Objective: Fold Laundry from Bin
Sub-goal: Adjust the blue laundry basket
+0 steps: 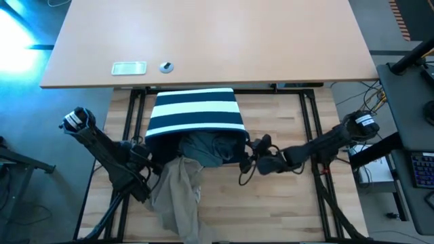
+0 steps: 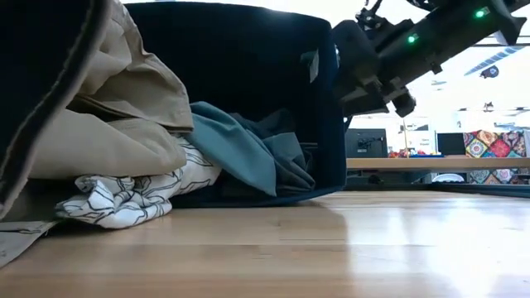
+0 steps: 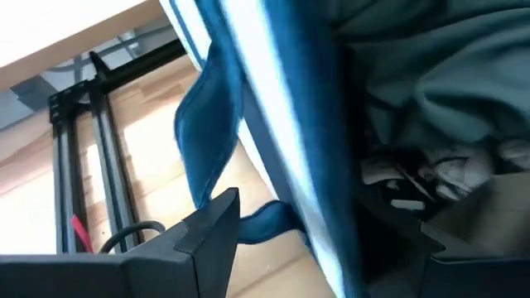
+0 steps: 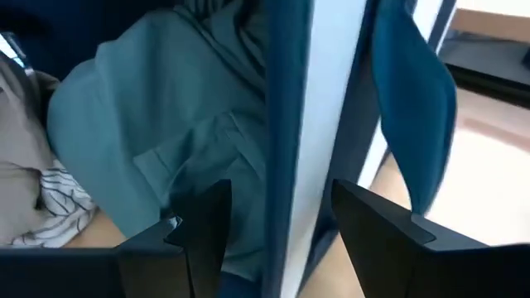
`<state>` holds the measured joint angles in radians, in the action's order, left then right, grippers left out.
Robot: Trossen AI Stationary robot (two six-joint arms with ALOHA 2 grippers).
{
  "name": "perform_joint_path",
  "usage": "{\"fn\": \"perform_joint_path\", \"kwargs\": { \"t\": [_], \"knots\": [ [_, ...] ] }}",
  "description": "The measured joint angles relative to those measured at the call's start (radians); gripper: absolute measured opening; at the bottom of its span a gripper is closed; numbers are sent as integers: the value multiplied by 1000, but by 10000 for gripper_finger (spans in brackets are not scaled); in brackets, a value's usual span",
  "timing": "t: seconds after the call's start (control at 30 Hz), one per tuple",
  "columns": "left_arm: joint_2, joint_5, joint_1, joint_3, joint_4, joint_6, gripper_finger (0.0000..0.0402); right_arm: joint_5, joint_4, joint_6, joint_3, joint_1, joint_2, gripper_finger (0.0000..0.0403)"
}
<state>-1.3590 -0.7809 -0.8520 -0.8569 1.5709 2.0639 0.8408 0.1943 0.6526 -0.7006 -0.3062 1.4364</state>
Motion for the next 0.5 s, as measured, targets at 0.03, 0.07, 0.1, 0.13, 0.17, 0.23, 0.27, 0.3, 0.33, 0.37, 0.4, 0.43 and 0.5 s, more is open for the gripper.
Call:
{"fn": "perform_joint_path", "kwargs": {
  "t": [0.03,0.07,0.1,0.13,0.17,0.23,0.27,0.3,0.33,0.37,0.4,0.43,0.5],
  "knots": [
    [4,2,1,-11,0,-14,197,-1,7,-16,0,5,0,205],
    [11,2,4,-17,0,-28,197,0,8,-19,0,12,0,204],
    [21,1,12,-18,0,-35,197,3,8,-19,0,21,0,201],
    [33,-2,24,-16,0,-37,197,7,8,-20,0,32,0,195],
    [45,-14,40,-11,1,-37,197,13,9,-22,0,42,0,186],
    [65,-23,75,5,0,-40,195,14,20,-37,-3,63,0,160],
    [74,-27,98,14,-1,-51,193,14,23,-48,-8,70,0,143],
    [83,-34,123,22,0,-65,189,14,23,-65,-13,76,0,123],
    [89,-47,149,27,0,-87,183,15,21,-79,-18,81,0,102],
    [93,-67,173,29,0,-108,174,17,18,-94,-23,86,0,79],
    [96,-92,198,28,-1,-124,161,25,14,-107,-29,89,0,55],
    [100,-121,221,22,0,-141,145,34,12,-124,-37,90,0,33],
    [102,-190,262,-7,-1,-190,102,42,9,-167,-57,91,-6,20]
  ]
}}
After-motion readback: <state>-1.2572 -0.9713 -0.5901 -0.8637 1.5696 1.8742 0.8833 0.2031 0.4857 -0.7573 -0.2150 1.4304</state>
